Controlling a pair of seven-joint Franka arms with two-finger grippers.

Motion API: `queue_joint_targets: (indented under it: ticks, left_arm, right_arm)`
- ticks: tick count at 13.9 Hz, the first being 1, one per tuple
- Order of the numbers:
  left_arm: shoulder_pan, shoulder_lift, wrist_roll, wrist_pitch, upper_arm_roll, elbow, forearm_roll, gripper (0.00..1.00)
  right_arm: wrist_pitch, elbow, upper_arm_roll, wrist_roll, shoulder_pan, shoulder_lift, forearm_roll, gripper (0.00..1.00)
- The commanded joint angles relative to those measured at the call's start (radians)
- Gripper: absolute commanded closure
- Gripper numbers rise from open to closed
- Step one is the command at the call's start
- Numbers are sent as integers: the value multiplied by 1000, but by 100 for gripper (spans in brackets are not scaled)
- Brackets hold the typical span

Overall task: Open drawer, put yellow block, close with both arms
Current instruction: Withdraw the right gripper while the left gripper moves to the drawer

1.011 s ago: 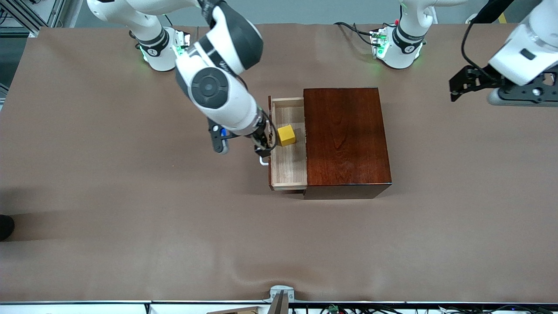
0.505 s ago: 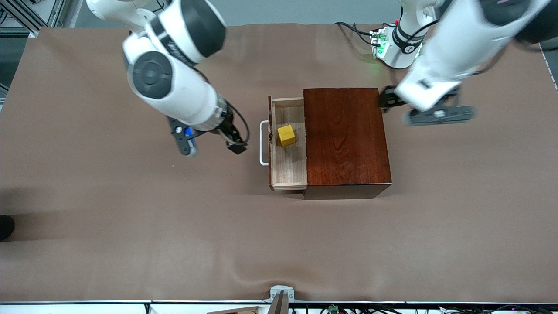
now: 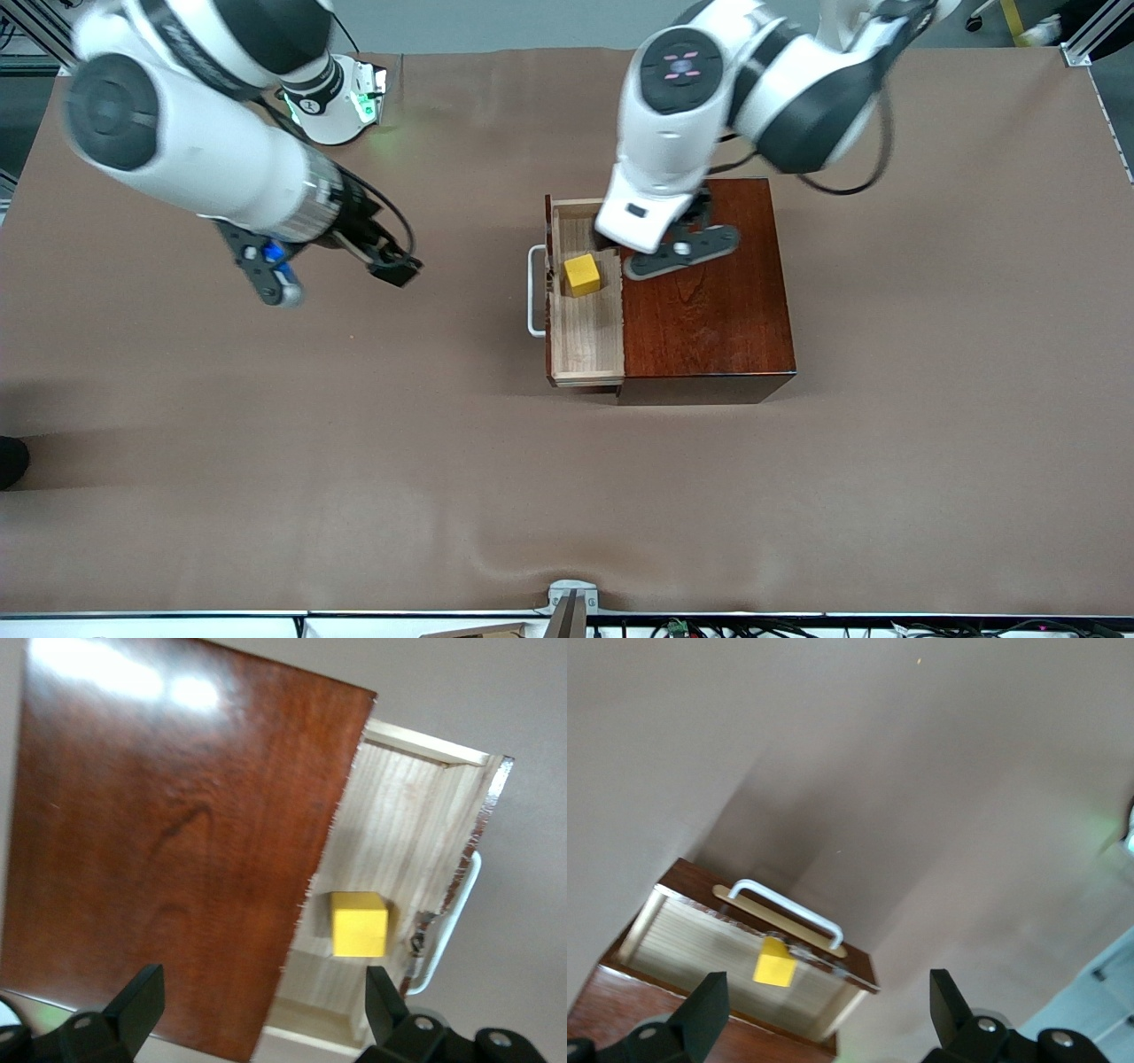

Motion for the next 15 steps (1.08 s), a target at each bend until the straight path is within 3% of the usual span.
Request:
queue_joint_targets:
  ticks: [1, 3, 5, 10, 15]
  left_arm:
    - [-129, 94, -98, 8, 95, 101, 27, 0]
    - [-246, 118, -132, 28, 199, 115, 24, 0]
    - [-315, 129, -164, 53, 261, 116, 21, 0]
    - [-332, 174, -221, 70, 263, 166, 16, 0]
    - [-358, 204, -265, 122, 264, 169, 16, 0]
  right_arm:
    - [-63, -7, 16, -133, -75, -46, -15, 0]
    - [-104, -7, 15, -225, -117, -66, -15, 0]
    - [-141, -7, 15, -299, -141, -86, -34, 0]
    - [-192, -12, 15, -590, -141, -158, -202, 0]
    - [-212, -38, -3, -849, -207, -190, -220, 0]
